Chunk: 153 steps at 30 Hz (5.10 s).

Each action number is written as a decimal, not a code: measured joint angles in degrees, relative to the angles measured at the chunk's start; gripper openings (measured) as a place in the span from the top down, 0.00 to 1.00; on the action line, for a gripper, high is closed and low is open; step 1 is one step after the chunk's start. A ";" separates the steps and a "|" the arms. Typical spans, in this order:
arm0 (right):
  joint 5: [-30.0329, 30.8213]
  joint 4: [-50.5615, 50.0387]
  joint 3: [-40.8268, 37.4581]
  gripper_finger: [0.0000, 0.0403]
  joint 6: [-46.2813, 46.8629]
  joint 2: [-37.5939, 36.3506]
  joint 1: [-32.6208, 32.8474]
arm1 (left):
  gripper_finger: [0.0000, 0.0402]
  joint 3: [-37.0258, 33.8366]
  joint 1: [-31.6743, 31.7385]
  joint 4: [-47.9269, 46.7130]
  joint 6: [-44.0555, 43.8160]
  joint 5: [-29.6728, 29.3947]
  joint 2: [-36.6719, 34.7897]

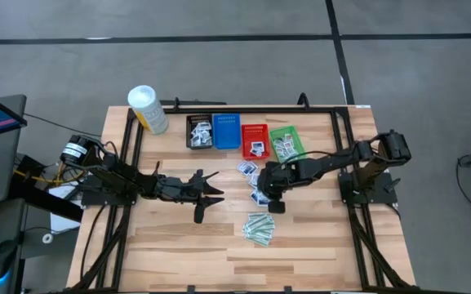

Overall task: Pick & Place First Aid Supplies
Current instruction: Put the blue pad into the red bin

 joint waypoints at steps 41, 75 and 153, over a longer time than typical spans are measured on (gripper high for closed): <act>4.75 15.43 -11.45 0.85 5.99 0.02 2.83 | 0.72 0.00 -0.01 -0.20 0.00 0.00 0.02; 18.06 24.06 -7.70 0.98 -8.79 -11.44 -9.63 | 0.72 0.00 0.01 -0.38 -0.02 0.00 0.04; 0.32 24.85 -7.41 0.90 -13.55 10.09 1.66 | 0.72 0.02 0.01 -0.79 -0.88 -0.02 0.04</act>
